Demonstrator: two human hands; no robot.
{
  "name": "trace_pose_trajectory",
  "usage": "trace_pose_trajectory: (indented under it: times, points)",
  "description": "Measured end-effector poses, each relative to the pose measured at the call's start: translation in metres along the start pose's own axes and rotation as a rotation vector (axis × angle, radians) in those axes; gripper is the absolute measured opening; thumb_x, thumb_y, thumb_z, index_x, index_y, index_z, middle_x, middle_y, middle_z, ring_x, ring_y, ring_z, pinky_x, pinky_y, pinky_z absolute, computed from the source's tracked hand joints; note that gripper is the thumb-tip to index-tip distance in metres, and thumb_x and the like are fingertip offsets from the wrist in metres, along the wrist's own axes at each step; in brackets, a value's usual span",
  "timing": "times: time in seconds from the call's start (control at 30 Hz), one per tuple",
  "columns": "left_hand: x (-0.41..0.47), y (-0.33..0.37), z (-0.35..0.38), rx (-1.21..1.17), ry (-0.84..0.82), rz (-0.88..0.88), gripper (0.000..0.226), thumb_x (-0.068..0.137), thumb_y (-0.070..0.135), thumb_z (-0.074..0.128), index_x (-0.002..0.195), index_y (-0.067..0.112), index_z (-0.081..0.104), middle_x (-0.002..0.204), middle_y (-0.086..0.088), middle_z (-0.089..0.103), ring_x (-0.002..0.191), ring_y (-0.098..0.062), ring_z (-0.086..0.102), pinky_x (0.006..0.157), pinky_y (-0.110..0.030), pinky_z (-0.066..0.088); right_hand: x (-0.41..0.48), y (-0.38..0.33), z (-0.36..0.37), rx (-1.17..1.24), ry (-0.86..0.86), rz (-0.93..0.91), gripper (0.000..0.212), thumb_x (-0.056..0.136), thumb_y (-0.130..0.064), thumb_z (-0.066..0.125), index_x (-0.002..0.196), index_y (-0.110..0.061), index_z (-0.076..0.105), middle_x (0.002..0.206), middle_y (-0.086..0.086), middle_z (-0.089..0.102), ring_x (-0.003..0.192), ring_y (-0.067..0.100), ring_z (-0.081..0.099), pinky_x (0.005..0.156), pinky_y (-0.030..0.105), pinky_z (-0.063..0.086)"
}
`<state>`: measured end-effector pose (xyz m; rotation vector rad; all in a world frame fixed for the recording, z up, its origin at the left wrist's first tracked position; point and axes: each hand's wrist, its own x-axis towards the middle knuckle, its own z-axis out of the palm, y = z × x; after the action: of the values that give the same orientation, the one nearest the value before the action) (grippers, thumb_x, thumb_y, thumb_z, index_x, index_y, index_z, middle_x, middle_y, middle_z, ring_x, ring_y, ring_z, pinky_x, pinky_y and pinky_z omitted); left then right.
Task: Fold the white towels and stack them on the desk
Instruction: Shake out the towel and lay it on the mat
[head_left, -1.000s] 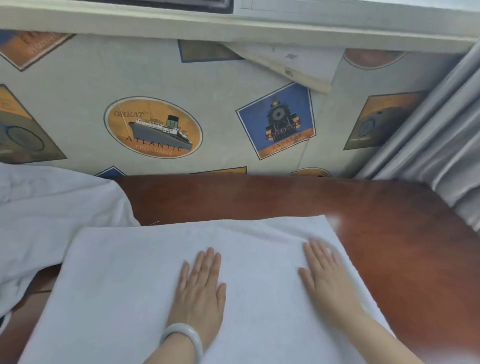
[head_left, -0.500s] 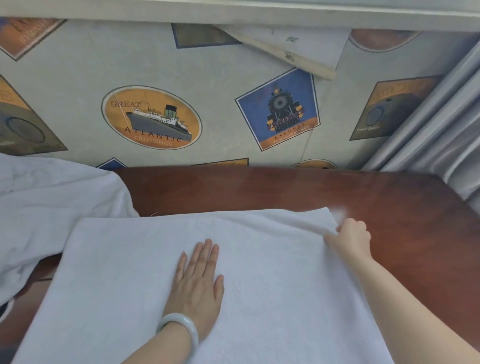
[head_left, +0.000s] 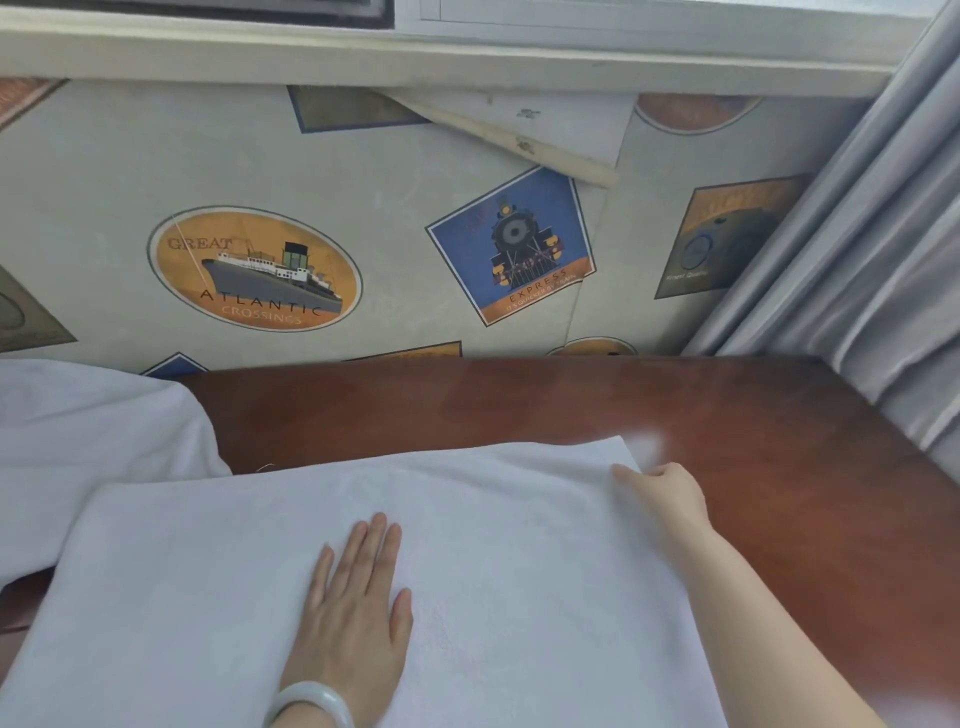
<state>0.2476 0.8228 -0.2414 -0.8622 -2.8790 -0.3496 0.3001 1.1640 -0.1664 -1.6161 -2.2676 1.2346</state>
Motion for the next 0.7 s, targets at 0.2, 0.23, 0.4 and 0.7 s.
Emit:
trace_pose_trajectory:
  times: [0.2,0.23,0.4,0.7]
  points:
    - [0.001,0.001,-0.001,-0.008,0.02,0.002,0.072,0.1,0.046,0.004,0.143,0.01,0.05,0.152,-0.004,0.043,0.15,-0.003,-0.003,0.118,-0.04,0.013,0.012,-0.01,0.005,-0.222,-0.019,0.048,0.026,0.079,-0.028,0.074,0.07,-0.018,0.052,0.103,0.008,0.062,0.11,0.033,0.056,0.079,0.033,0.044]
    - [0.001,0.001,-0.001,-0.007,0.02,0.004,0.072,0.1,0.046,0.004,0.143,0.01,0.05,0.152,-0.004,0.043,0.15,-0.003,-0.003,0.118,-0.04,0.013,0.011,-0.014,0.006,-0.308,-0.019,0.04,0.021,0.079,-0.025,0.073,0.071,-0.019,0.055,0.108,0.007,0.061,0.113,0.032,0.054,0.08,0.03,0.042]
    - [0.001,0.0,0.0,-0.014,0.031,0.017,0.071,0.1,0.046,0.005,0.142,0.009,0.05,0.15,-0.005,0.045,0.15,-0.004,-0.002,0.118,-0.04,0.012,-0.012,-0.011,0.011,-0.347,0.238,-0.57,0.025,0.074,0.001,0.06,0.076,-0.021,0.049,0.082,-0.005,0.047,0.083,0.027,0.05,0.069,0.033,0.031]
    - [-0.001,0.004,-0.006,0.026,0.027,0.019,0.061,0.09,0.037,0.034,0.142,0.01,0.051,0.152,-0.004,0.044,0.145,-0.015,0.025,0.113,-0.044,0.02,-0.092,0.067,0.026,-0.24,-0.222,-1.045,0.037,0.082,-0.028,0.057,0.116,-0.04,0.048,0.099,-0.026,0.054,0.093,-0.006,0.046,0.086,0.014,0.035]
